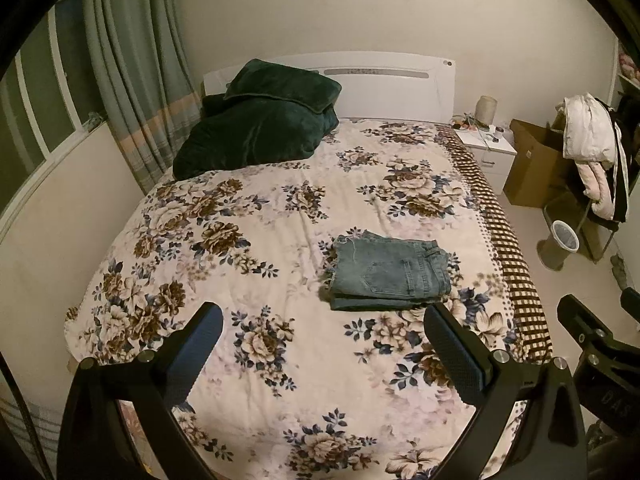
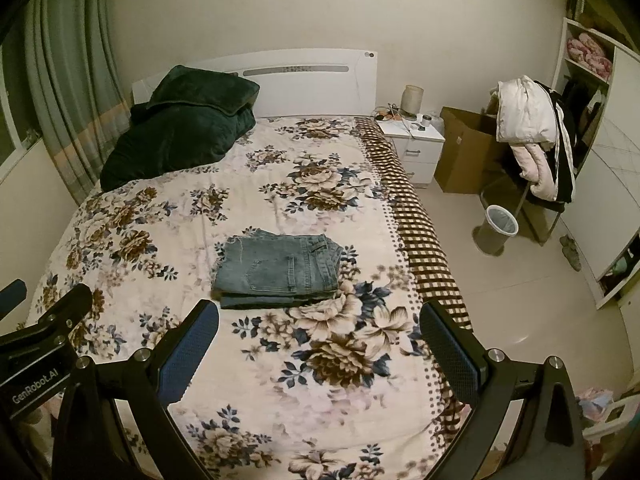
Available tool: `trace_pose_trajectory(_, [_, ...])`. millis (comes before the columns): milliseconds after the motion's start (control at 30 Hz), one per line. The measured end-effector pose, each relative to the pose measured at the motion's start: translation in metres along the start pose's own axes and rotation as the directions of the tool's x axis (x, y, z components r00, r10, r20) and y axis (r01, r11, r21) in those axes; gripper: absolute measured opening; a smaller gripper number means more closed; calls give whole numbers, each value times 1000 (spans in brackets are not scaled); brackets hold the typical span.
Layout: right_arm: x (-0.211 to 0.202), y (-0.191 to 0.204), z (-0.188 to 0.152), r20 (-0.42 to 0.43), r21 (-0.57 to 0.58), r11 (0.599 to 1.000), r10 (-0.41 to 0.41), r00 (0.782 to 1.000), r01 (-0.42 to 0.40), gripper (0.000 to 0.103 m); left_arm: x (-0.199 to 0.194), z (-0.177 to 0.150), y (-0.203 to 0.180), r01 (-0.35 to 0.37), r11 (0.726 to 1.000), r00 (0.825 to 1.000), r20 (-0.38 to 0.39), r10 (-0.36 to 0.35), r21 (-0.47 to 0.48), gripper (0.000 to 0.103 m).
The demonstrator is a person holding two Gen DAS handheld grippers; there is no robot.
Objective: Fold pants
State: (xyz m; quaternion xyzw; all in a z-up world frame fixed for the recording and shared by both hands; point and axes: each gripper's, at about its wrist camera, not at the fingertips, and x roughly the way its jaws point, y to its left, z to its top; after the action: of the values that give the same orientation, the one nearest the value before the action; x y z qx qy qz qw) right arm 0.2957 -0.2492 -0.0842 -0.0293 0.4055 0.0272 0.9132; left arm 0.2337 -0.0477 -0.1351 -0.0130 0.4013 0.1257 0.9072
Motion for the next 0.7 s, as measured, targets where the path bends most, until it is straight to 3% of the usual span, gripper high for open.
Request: trace_pose_trajectory(700, [-4,-1,1,-5,6,999,42,999,-42,102,-3,6,4,26,1000,1000,8,-26,9,103])
